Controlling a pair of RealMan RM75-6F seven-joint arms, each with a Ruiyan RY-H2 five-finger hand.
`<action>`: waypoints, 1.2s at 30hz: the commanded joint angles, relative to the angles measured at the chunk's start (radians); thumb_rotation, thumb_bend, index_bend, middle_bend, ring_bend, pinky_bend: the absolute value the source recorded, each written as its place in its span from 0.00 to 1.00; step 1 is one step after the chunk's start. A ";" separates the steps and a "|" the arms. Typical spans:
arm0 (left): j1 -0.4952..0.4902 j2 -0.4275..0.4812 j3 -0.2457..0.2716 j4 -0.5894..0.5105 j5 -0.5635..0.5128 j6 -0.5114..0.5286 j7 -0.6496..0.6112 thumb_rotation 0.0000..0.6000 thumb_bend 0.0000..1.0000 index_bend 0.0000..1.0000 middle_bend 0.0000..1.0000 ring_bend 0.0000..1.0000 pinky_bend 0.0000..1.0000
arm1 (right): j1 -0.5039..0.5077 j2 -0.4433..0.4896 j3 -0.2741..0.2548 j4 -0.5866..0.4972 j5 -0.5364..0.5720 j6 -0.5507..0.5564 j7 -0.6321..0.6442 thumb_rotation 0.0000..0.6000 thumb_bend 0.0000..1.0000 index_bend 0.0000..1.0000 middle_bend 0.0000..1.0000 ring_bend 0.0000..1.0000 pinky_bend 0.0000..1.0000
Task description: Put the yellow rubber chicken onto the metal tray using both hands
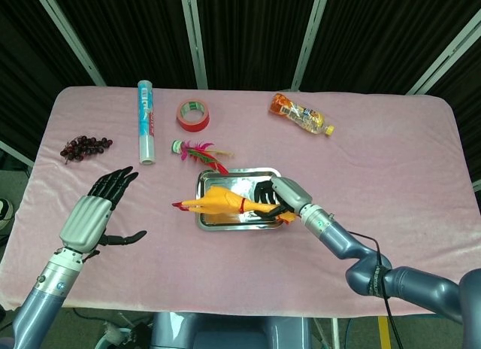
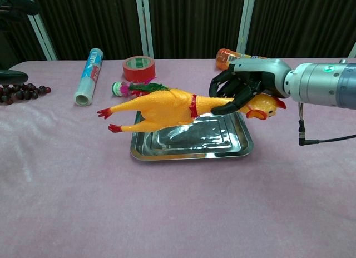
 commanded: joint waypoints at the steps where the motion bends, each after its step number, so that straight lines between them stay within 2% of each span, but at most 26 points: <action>1: 0.006 0.000 -0.007 0.006 -0.009 -0.010 -0.008 1.00 0.12 0.00 0.00 0.00 0.08 | 0.017 -0.038 0.008 0.040 0.032 -0.019 -0.028 1.00 0.77 0.95 0.71 0.71 0.85; 5: 0.007 -0.001 -0.018 0.016 -0.031 -0.040 -0.030 1.00 0.12 0.00 0.00 0.00 0.08 | 0.028 -0.071 0.015 0.076 0.063 -0.030 -0.054 1.00 0.77 0.95 0.71 0.70 0.85; 8: 0.006 0.000 -0.027 0.023 -0.046 -0.063 -0.049 1.00 0.12 0.00 0.00 0.00 0.08 | 0.033 -0.086 0.015 0.096 0.079 -0.043 -0.071 1.00 0.77 0.89 0.68 0.61 0.77; 9: 0.006 0.000 -0.030 0.025 -0.047 -0.069 -0.055 1.00 0.12 0.00 0.00 0.00 0.08 | 0.035 -0.087 0.013 0.100 0.081 -0.049 -0.075 1.00 0.77 0.84 0.65 0.55 0.72; 12: 0.009 0.000 -0.036 0.033 -0.048 -0.080 -0.066 1.00 0.12 0.00 0.00 0.00 0.08 | 0.043 -0.077 0.004 0.105 0.080 -0.082 -0.086 1.00 0.76 0.58 0.51 0.38 0.53; 13: 0.009 0.000 -0.038 0.034 -0.048 -0.082 -0.067 1.00 0.12 0.00 0.00 0.00 0.08 | 0.044 -0.075 0.003 0.105 0.081 -0.086 -0.087 1.00 0.74 0.52 0.48 0.35 0.50; 15: 0.010 -0.001 -0.043 0.037 -0.050 -0.086 -0.072 1.00 0.12 0.00 0.00 0.00 0.08 | 0.047 -0.067 0.000 0.104 0.078 -0.096 -0.093 1.00 0.61 0.39 0.39 0.25 0.39; 19: 0.012 0.000 -0.050 0.038 -0.044 -0.096 -0.079 1.00 0.12 0.00 0.00 0.00 0.08 | 0.045 -0.056 -0.001 0.099 0.081 -0.101 -0.103 1.00 0.35 0.20 0.28 0.15 0.29; 22: 0.015 0.001 -0.056 0.038 -0.039 -0.100 -0.079 1.00 0.12 0.00 0.00 0.00 0.08 | 0.043 -0.052 0.000 0.098 0.091 -0.103 -0.114 1.00 0.27 0.10 0.24 0.13 0.26; 27: 0.020 0.002 -0.066 0.040 -0.042 -0.110 -0.081 1.00 0.12 0.00 0.00 0.00 0.08 | 0.039 -0.049 0.004 0.099 0.107 -0.102 -0.128 1.00 0.21 0.01 0.22 0.11 0.25; 36: 0.029 0.008 -0.081 0.038 -0.037 -0.116 -0.079 1.00 0.12 0.00 0.00 0.00 0.08 | 0.025 -0.044 0.017 0.098 0.131 -0.073 -0.155 1.00 0.18 0.00 0.19 0.10 0.24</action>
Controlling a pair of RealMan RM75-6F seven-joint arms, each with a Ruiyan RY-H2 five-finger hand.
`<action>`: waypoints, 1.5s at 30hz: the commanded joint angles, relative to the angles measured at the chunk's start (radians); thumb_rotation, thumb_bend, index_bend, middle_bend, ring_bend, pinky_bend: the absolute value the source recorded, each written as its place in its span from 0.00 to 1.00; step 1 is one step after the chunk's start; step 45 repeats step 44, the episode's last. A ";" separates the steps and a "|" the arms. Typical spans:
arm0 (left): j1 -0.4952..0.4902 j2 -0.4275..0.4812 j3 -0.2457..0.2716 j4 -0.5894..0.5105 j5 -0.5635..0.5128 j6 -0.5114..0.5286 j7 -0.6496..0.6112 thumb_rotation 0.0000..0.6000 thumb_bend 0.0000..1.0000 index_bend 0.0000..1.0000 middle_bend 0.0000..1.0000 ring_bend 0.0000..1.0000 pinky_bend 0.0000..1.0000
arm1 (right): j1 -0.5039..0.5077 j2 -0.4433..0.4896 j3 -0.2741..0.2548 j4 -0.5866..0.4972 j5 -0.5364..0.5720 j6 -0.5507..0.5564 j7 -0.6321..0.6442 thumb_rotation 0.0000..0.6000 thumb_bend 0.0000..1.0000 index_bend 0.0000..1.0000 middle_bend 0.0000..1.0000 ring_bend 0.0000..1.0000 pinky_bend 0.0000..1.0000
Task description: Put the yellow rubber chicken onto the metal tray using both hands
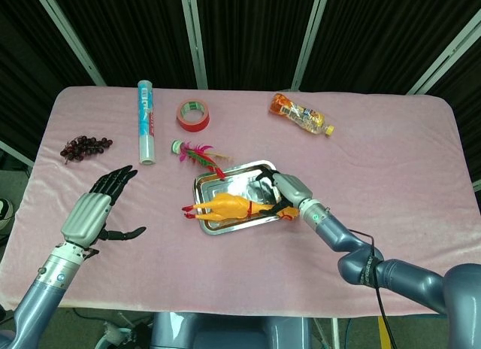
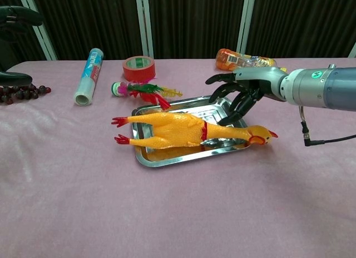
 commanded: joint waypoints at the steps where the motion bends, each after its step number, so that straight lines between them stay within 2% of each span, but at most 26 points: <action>1: 0.003 0.004 -0.006 0.001 -0.001 0.001 0.000 1.00 0.12 0.00 0.00 0.00 0.08 | -0.009 0.008 0.005 -0.005 0.008 0.013 -0.010 1.00 0.18 0.00 0.19 0.10 0.24; 6: 0.021 0.010 -0.014 0.018 -0.005 0.025 0.023 1.00 0.12 0.00 0.00 0.00 0.08 | -0.041 0.057 0.012 -0.048 -0.006 0.068 -0.019 1.00 0.18 0.01 0.19 0.11 0.24; 9: 0.037 0.012 -0.017 0.033 -0.017 0.048 0.039 1.00 0.12 0.06 0.00 0.00 0.08 | -0.077 0.095 0.022 -0.084 -0.022 0.139 -0.016 1.00 0.26 0.11 0.22 0.17 0.30; 12: 0.058 0.018 -0.017 0.053 -0.035 0.070 0.058 1.00 0.12 0.11 0.02 0.00 0.07 | -0.140 0.131 0.031 -0.116 -0.051 0.276 -0.035 1.00 0.39 0.23 0.28 0.24 0.35; 13: 0.069 0.022 -0.018 0.060 -0.043 0.083 0.062 1.00 0.12 0.11 0.03 0.00 0.06 | -0.172 0.147 0.031 -0.127 -0.066 0.343 -0.048 1.00 0.40 0.25 0.30 0.25 0.35; 18: 0.120 0.038 -0.013 0.091 -0.052 0.142 0.069 1.00 0.12 0.12 0.03 0.00 0.01 | -0.286 0.217 0.004 -0.168 -0.112 0.518 -0.072 1.00 0.41 0.27 0.30 0.25 0.36; 21: 0.159 0.036 -0.010 0.119 -0.060 0.188 0.061 1.00 0.12 0.12 0.03 0.00 0.00 | -0.357 0.255 -0.027 -0.184 -0.147 0.610 -0.085 1.00 0.41 0.27 0.30 0.24 0.33; 26: 0.224 0.024 0.015 0.163 -0.041 0.245 0.029 1.00 0.12 0.12 0.03 0.00 0.00 | -0.458 0.296 -0.097 -0.177 -0.216 0.740 -0.167 1.00 0.41 0.26 0.30 0.16 0.24; 28: 0.249 0.023 0.034 0.179 -0.024 0.259 0.014 1.00 0.12 0.11 0.03 0.00 0.00 | -0.496 0.308 -0.125 -0.181 -0.241 0.784 -0.197 1.00 0.41 0.24 0.29 0.12 0.20; 34: 0.314 0.016 0.072 0.217 0.012 0.304 -0.023 1.00 0.12 0.10 0.02 0.00 0.00 | -0.580 0.333 -0.191 -0.208 -0.301 0.874 -0.251 1.00 0.41 0.06 0.17 0.02 0.09; 39: 0.370 0.010 0.102 0.245 0.075 0.362 -0.047 1.00 0.12 0.09 0.02 0.00 0.00 | -0.647 0.338 -0.238 -0.228 -0.343 0.940 -0.295 1.00 0.41 0.03 0.14 0.00 0.07; 45: 0.406 -0.003 0.128 0.256 0.125 0.386 -0.056 1.00 0.12 0.09 0.02 0.00 0.00 | -0.701 0.311 -0.260 -0.217 -0.364 0.997 -0.349 1.00 0.41 0.03 0.14 0.00 0.06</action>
